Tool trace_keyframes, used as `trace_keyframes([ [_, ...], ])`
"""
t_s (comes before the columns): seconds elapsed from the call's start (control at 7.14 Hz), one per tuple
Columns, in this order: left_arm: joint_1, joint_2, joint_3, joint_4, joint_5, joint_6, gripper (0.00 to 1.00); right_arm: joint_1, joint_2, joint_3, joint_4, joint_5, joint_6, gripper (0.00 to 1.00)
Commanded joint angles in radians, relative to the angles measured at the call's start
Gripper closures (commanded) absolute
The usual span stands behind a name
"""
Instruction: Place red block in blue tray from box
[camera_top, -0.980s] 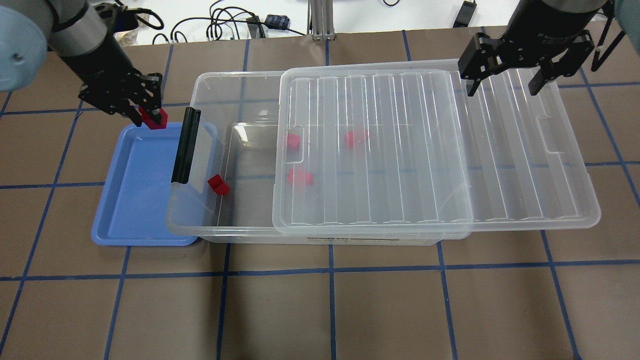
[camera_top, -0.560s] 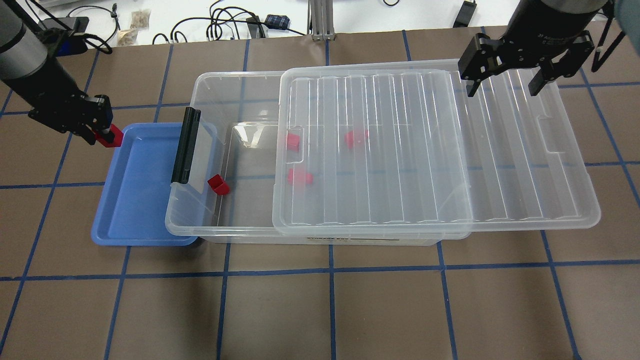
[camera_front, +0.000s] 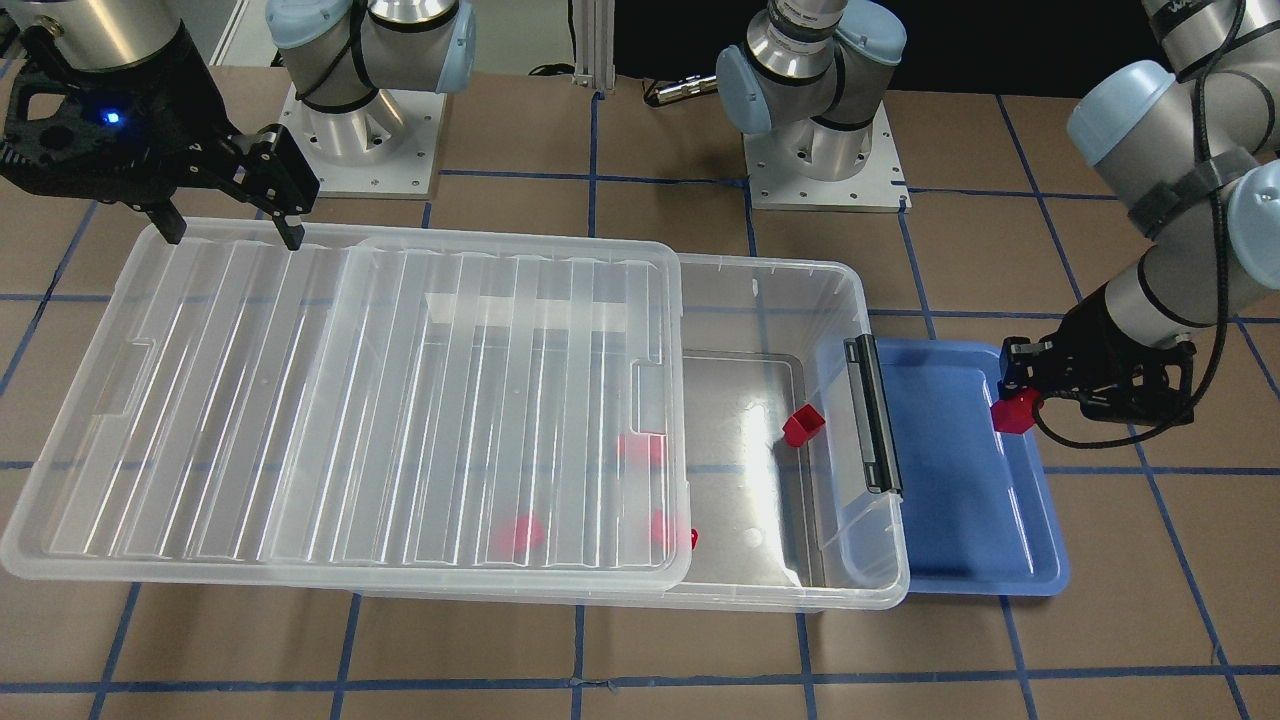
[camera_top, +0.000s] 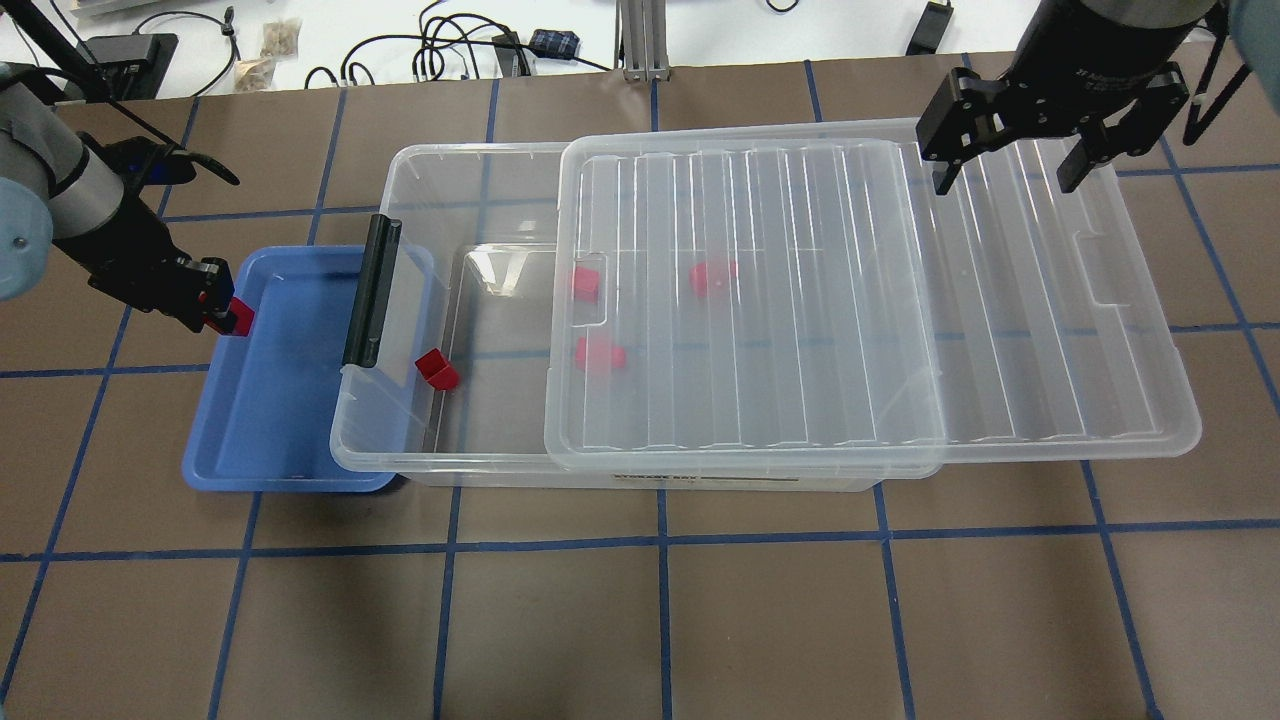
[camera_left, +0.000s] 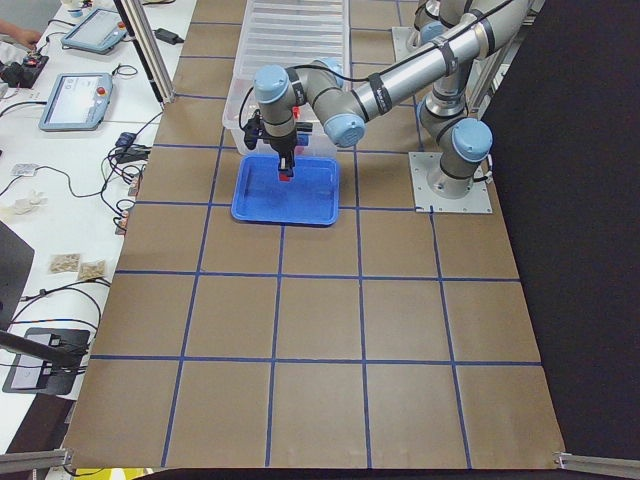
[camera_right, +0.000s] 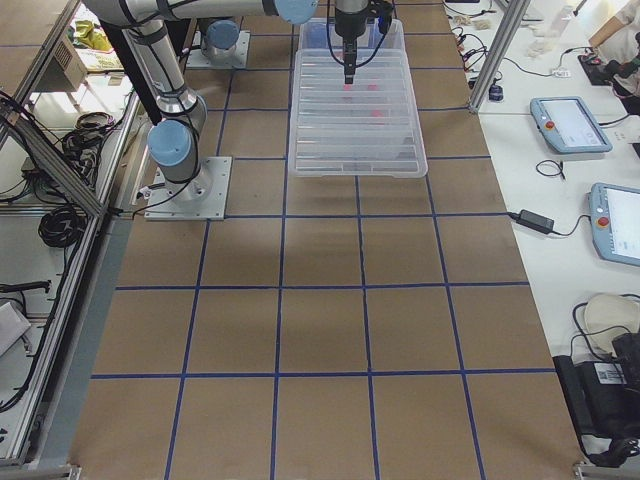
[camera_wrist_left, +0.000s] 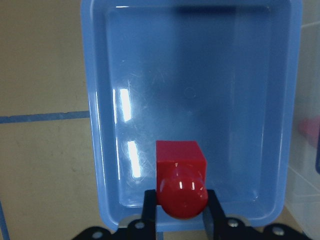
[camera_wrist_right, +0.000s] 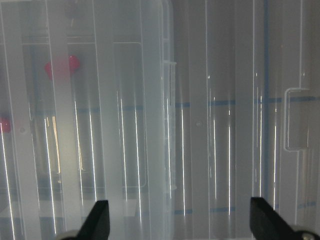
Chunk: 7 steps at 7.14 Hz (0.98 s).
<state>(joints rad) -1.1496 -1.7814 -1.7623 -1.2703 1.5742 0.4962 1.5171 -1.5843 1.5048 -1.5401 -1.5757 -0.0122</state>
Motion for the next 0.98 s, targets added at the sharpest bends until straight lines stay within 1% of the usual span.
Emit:
trace_keyframes([
  [0.0,0.001,-0.067,-0.009,0.052,-0.008,0.005,1.00,0.000,0.001,0.000,0.000,0.000,0.000,0.00],
  [0.7,0.002,-0.159,-0.011,0.068,-0.002,0.039,1.00,0.000,0.001,-0.001,0.000,0.000,0.000,0.00],
  [0.84,0.002,-0.165,-0.017,0.068,0.000,0.059,0.96,0.000,0.001,-0.001,0.000,0.000,-0.002,0.00],
])
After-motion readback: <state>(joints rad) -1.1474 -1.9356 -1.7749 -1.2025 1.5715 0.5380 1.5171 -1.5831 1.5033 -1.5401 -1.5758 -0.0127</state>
